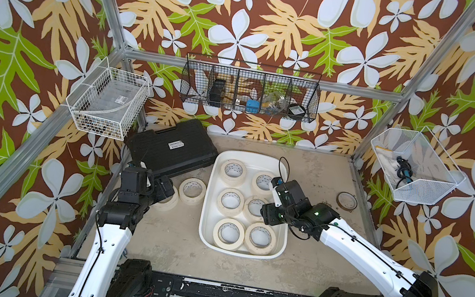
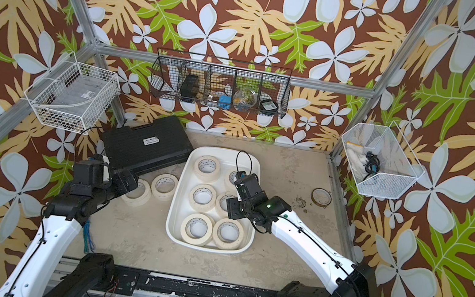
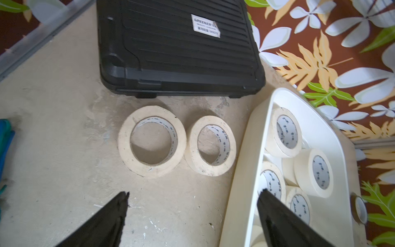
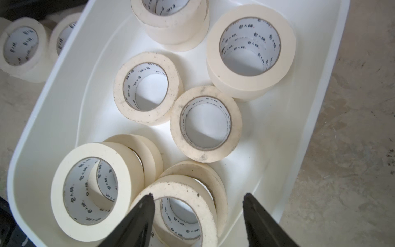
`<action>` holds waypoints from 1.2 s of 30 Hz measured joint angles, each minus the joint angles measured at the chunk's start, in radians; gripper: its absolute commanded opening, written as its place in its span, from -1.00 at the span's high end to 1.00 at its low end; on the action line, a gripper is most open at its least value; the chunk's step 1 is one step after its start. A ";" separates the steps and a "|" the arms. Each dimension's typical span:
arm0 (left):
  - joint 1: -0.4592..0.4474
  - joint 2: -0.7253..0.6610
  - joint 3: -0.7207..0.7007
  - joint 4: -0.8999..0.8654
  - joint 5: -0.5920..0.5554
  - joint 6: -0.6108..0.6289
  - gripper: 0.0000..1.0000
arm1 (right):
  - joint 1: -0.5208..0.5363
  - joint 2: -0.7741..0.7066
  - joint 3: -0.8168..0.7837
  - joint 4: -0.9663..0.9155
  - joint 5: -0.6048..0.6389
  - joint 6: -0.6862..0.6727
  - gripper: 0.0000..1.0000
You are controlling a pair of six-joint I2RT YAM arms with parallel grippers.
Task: Take out the art tape in the storage box
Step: Pick up the art tape from the storage box.
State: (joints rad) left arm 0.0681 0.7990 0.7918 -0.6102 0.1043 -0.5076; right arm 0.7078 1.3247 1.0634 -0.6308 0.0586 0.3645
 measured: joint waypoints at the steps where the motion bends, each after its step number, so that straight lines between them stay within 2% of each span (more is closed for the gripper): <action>1: 0.000 -0.006 0.000 -0.002 0.018 0.008 -1.00 | 0.000 0.010 -0.001 -0.011 0.003 -0.002 -0.37; 11: 0.000 0.013 -0.048 0.025 0.208 0.015 -1.00 | 0.025 0.049 -0.065 -0.080 0.011 -0.006 -0.33; 26: 0.000 0.026 -0.062 0.048 0.294 0.047 -0.99 | 0.051 0.100 -0.101 -0.079 -0.003 -0.014 -0.32; 30: 0.000 0.026 -0.064 0.050 0.303 0.050 -1.00 | 0.051 0.105 -0.108 -0.076 -0.003 -0.014 -0.22; 36: 0.000 0.025 -0.068 0.051 0.314 0.056 -1.00 | 0.052 0.127 -0.111 -0.069 0.016 -0.013 0.05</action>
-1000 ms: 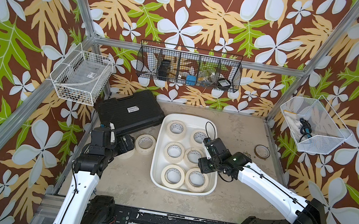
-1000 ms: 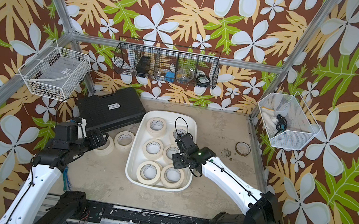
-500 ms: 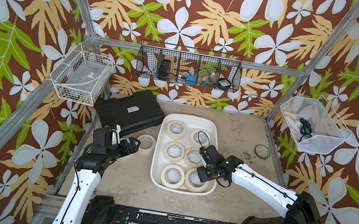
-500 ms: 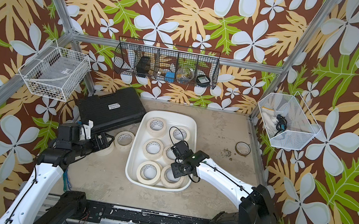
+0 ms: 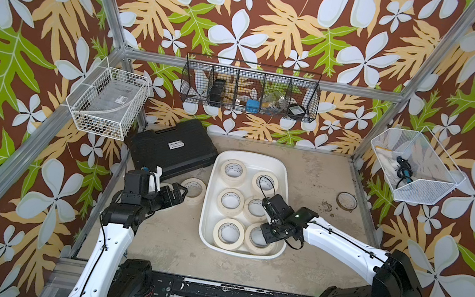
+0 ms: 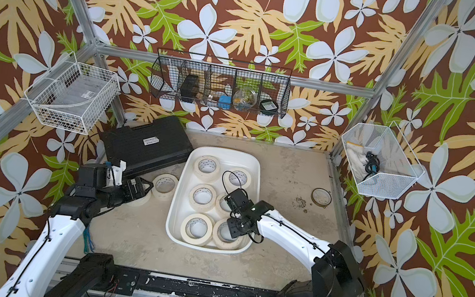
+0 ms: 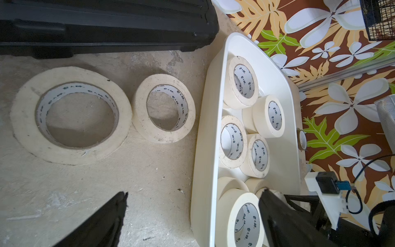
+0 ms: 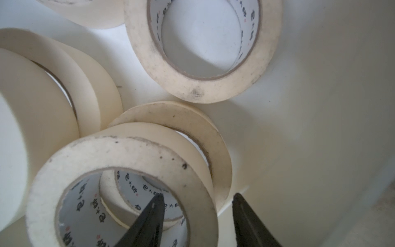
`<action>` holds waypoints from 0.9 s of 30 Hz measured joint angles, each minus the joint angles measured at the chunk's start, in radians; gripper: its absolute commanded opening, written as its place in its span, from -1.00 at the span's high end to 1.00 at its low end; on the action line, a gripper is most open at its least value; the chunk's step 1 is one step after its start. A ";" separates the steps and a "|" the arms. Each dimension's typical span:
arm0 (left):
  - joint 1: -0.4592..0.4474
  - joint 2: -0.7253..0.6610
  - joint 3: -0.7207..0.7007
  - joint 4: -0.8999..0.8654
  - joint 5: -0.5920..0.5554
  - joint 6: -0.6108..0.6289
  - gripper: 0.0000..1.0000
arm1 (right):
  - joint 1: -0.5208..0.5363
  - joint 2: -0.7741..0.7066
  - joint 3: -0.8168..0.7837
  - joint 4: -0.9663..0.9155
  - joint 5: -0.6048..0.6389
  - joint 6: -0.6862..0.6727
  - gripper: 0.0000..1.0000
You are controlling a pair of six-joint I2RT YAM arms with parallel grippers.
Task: Take out the art tape in the storage box
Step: Pick up the art tape from the storage box.
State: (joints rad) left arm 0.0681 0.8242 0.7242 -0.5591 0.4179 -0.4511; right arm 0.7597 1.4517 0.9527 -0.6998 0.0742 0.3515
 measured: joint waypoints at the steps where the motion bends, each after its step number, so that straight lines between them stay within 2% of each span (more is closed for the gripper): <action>1: 0.000 -0.001 0.000 0.000 0.002 0.000 -1.00 | 0.000 0.002 -0.003 0.003 0.002 0.000 0.11; 4: 0.000 -0.005 0.000 0.000 0.002 0.000 -1.00 | 0.000 0.009 -0.006 0.007 0.004 -0.001 0.56; 8: 0.000 -0.006 0.000 0.000 0.007 0.000 -0.99 | 0.000 0.009 -0.004 0.005 0.009 0.000 0.84; 15: -0.001 -0.011 0.003 -0.002 0.035 0.003 -0.87 | 0.000 -0.060 0.027 -0.003 0.032 0.012 0.92; 18: -0.030 -0.021 0.024 -0.003 0.037 -0.008 -0.84 | 0.000 -0.094 0.042 -0.003 0.036 0.024 0.93; 23: -0.212 0.003 0.090 -0.005 -0.011 -0.049 -0.75 | 0.000 -0.134 0.080 -0.018 0.058 0.042 0.94; 27: -0.427 0.086 0.151 -0.006 -0.119 -0.079 -0.73 | 0.000 -0.153 0.110 -0.029 0.063 0.063 0.94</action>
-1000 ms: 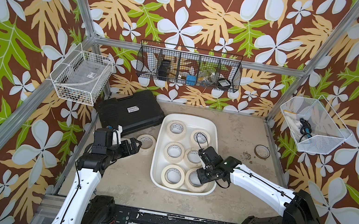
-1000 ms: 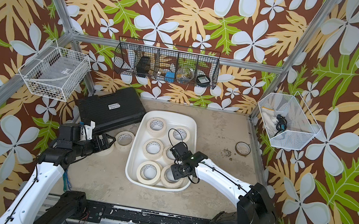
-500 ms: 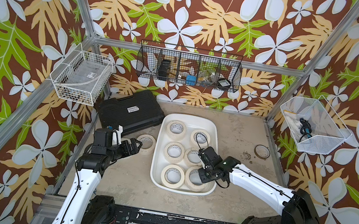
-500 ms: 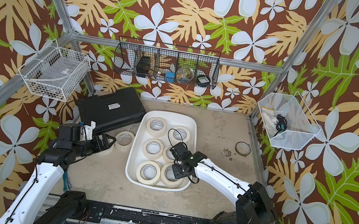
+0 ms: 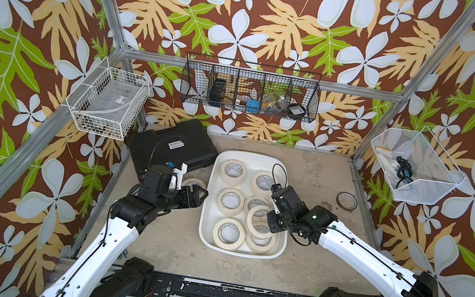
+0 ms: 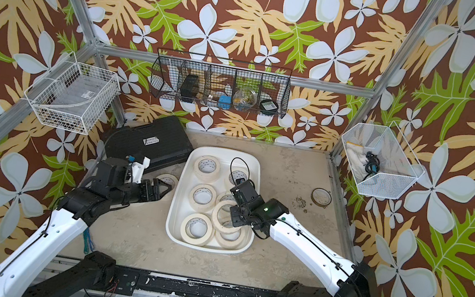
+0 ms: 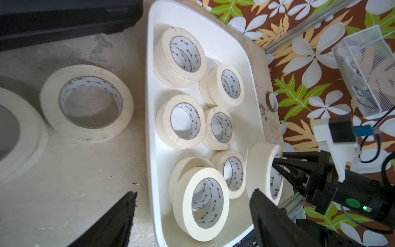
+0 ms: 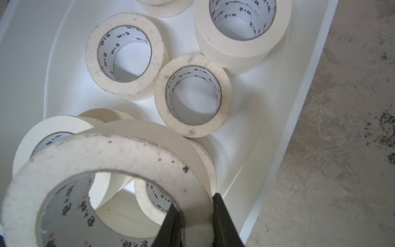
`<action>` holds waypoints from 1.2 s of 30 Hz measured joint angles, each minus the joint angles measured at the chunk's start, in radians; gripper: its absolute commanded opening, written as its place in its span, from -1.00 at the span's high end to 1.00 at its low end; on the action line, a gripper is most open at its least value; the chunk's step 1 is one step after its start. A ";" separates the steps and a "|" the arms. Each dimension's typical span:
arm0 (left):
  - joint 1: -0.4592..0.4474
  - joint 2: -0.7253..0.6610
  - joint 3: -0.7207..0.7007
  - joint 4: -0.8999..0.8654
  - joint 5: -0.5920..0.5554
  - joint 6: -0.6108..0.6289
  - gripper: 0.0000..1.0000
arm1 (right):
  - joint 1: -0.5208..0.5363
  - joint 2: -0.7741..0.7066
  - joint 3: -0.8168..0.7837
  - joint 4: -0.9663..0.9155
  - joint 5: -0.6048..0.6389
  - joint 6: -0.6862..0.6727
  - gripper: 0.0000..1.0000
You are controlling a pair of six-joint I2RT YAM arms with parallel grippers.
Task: Take out the art tape in the storage box
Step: Pick up the art tape from the storage box.
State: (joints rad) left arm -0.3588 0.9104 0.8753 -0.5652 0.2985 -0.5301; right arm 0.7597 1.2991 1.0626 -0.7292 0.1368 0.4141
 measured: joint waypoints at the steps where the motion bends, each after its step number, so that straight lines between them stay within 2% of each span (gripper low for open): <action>1: -0.061 0.025 0.019 -0.002 -0.029 -0.017 -0.73 | 0.000 -0.005 0.002 0.000 0.000 0.002 0.94; 4: -0.233 0.105 0.086 -0.003 -0.128 -0.048 -0.70 | 0.000 -0.014 0.004 -0.004 0.000 0.010 0.93; 7: -0.365 0.187 0.154 -0.002 -0.217 -0.077 -0.69 | 0.000 -0.014 0.004 -0.006 -0.002 0.021 0.93; 12: -0.502 0.303 0.197 0.036 -0.310 -0.109 -0.61 | 0.000 -0.011 0.003 -0.005 -0.010 0.027 0.93; 20: -0.626 0.441 0.179 0.121 -0.352 -0.155 -0.58 | 0.000 0.007 -0.008 -0.005 -0.034 0.030 0.91; 24: -0.640 0.482 0.187 0.132 -0.386 -0.174 -0.45 | 0.000 0.013 -0.011 -0.004 -0.033 0.031 0.89; 29: -0.645 0.531 0.216 0.110 -0.460 -0.199 -0.41 | 0.000 0.035 -0.011 -0.004 -0.032 0.039 0.83; 33: -0.645 0.575 0.237 0.097 -0.506 -0.225 -0.17 | 0.000 0.044 -0.011 -0.004 -0.032 0.054 0.76; 35: -0.645 0.584 0.239 0.098 -0.517 -0.229 -0.12 | 0.000 0.044 -0.011 -0.003 -0.031 0.058 0.72; 36: -0.645 0.588 0.241 0.098 -0.524 -0.235 -0.02 | 0.000 0.044 -0.011 -0.003 -0.031 0.060 0.70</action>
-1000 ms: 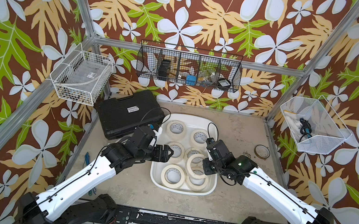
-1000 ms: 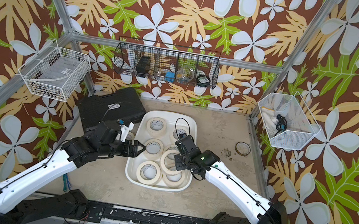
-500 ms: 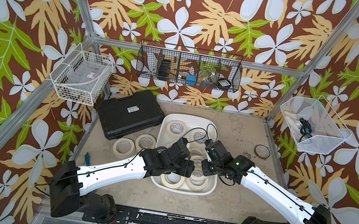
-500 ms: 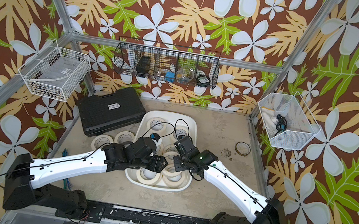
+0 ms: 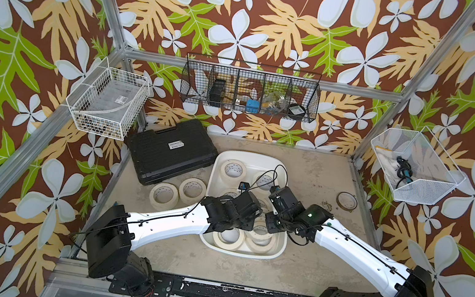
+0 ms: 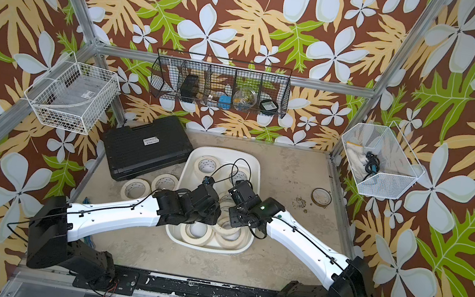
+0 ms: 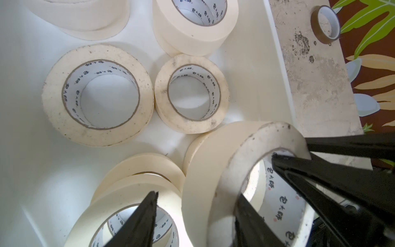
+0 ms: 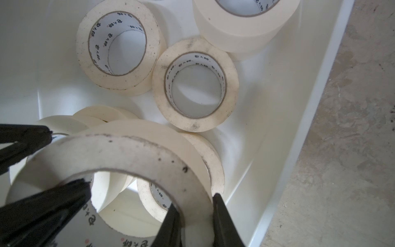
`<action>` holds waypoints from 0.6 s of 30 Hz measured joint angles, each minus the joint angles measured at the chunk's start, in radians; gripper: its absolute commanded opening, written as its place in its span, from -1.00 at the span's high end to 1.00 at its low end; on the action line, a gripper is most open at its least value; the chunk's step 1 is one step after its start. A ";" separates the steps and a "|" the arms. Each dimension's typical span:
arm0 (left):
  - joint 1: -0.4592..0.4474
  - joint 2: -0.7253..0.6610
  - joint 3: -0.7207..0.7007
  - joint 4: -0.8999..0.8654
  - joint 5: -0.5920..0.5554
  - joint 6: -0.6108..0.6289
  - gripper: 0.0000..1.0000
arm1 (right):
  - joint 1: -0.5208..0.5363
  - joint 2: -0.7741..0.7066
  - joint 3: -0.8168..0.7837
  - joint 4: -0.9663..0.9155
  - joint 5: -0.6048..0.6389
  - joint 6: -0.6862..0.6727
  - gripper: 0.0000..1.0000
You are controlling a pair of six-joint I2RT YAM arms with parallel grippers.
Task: Take out the art tape in the storage box
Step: Pick up the art tape from the storage box.
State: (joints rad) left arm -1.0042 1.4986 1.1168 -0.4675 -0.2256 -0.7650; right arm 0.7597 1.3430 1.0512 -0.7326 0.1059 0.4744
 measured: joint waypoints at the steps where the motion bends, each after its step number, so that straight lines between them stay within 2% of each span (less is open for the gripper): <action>1: -0.003 0.004 0.003 0.001 -0.003 -0.011 0.15 | 0.000 -0.002 0.000 0.000 0.002 0.002 0.67; 7: -0.003 0.028 0.017 0.016 -0.010 -0.014 0.67 | 0.001 -0.009 0.000 0.017 0.016 0.017 0.43; 10: -0.002 0.035 0.017 -0.007 -0.014 -0.021 0.77 | 0.001 -0.019 0.000 0.034 -0.004 0.022 0.26; 18: 0.000 0.022 0.017 -0.029 -0.031 -0.025 0.84 | 0.000 -0.109 0.000 0.052 -0.042 0.019 -0.20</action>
State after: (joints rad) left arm -1.0042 1.5204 1.1339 -0.4969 -0.2562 -0.7898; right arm 0.7597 1.2343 1.0512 -0.6807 0.0639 0.4934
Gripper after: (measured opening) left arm 0.238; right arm 0.566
